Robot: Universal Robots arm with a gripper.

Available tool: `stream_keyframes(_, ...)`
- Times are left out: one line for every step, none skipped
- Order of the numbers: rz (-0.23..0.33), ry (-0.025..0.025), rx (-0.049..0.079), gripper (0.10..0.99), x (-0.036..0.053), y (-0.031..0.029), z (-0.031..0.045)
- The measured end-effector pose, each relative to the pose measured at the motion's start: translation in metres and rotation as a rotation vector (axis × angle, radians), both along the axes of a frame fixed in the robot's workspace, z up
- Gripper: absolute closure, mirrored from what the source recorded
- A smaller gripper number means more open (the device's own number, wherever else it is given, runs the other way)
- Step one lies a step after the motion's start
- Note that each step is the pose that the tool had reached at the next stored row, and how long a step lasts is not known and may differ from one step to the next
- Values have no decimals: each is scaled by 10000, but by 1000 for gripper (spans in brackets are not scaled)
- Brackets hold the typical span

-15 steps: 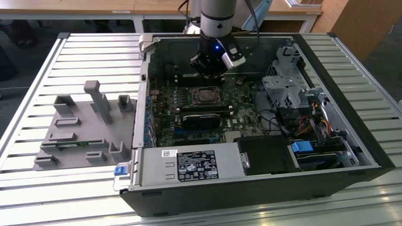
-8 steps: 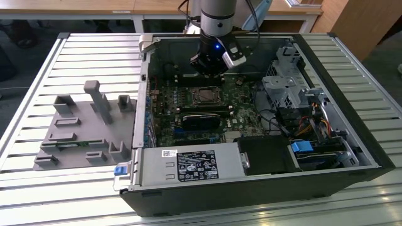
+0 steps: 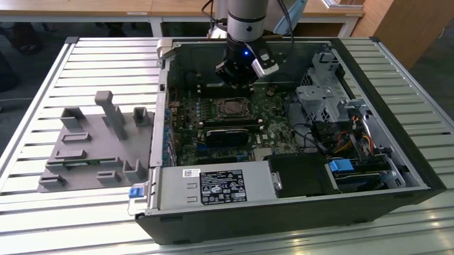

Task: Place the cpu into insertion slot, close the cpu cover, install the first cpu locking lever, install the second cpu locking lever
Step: 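Install the first cpu locking lever, then install the second cpu locking lever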

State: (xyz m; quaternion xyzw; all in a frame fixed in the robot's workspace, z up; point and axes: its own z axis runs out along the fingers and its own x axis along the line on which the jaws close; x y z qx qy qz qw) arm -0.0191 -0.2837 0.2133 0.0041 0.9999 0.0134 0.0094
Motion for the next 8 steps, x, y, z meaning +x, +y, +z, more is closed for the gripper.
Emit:
stream_keyframes(0, -1, 1, 980, 4, -3, 0)
stream_keyframes(0, -1, 1, 980, 7, -7, 0)
stream_keyframes(0, -1, 2, 980, 8, -9, -1)
stream_keyframes(0, -1, 2, 980, 9, -11, -1)
stream_keyframes(0, -1, 2, 980, 10, -12, 0)
stream_keyframes(0, -1, 0, 980, 10, -15, 0)
stream_keyframes(0, -1, 0, 980, 11, -18, 0)
stream_keyframes(0, 0, 0, 980, 11, -22, 0)
